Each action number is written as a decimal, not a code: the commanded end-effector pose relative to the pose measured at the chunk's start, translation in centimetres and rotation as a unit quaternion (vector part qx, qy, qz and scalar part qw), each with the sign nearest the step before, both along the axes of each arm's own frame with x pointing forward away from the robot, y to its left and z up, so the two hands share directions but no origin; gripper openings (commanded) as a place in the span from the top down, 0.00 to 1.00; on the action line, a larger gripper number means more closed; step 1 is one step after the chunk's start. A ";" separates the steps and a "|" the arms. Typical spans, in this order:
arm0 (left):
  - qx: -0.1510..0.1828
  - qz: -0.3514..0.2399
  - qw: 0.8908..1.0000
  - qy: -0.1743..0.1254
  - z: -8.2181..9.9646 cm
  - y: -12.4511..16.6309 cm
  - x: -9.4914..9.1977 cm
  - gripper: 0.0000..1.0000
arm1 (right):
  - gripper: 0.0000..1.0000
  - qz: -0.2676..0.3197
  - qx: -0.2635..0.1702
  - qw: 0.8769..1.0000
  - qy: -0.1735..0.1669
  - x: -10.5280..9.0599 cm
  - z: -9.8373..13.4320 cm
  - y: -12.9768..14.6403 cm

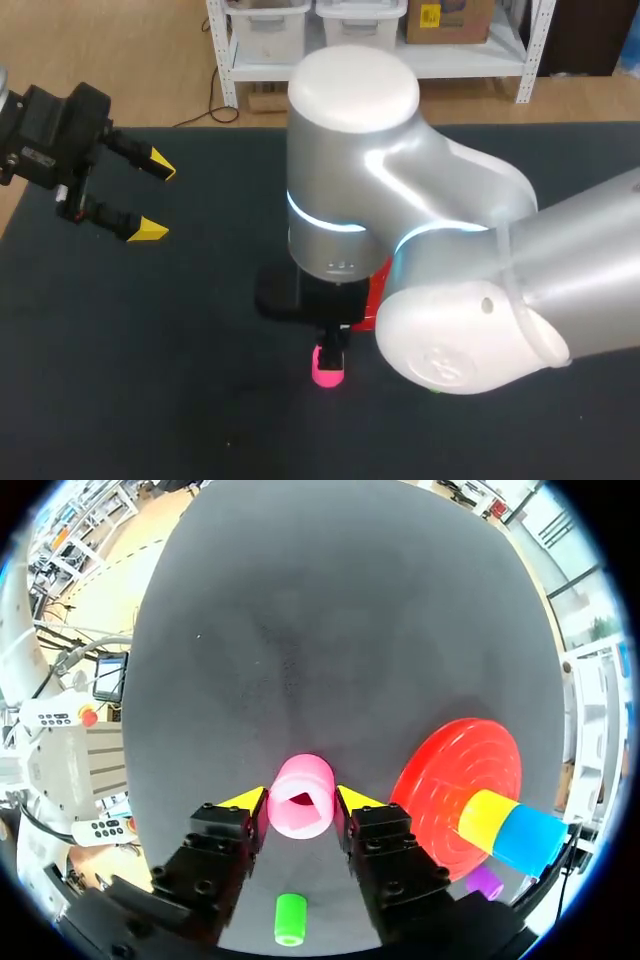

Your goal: Pick up and stack the cylinders on the red base in this order: pink,purple,orange,green

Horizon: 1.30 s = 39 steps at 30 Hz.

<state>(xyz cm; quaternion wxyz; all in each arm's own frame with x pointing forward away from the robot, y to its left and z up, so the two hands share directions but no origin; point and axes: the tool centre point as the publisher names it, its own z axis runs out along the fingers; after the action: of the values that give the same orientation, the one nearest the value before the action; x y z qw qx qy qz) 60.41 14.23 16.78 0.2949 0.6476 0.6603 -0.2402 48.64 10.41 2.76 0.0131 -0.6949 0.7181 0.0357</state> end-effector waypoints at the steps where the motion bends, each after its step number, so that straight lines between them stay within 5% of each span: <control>1: -0.001 0.000 1.000 -0.002 -0.1 0.1 -0.1 0.00 | 1.00 0.000 0.002 1.000 -0.001 -0.1 0.3 -0.1; 24: -0.001 0.000 1.000 -0.002 -0.1 0.1 -0.1 0.00 | 0.99 -0.005 0.008 1.000 -0.011 1.2 3.1 -0.4; 39: -0.001 0.000 1.000 -0.002 -0.1 0.1 -0.1 0.00 | 0.91 -0.014 0.002 0.999 -0.029 4.8 9.1 -1.2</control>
<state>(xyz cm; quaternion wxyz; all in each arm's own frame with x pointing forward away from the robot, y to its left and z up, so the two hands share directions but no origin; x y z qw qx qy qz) 60.41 14.23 16.78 0.2949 0.6476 0.6603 -0.2402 52.81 9.66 10.38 0.0390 -0.6862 0.7262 0.0143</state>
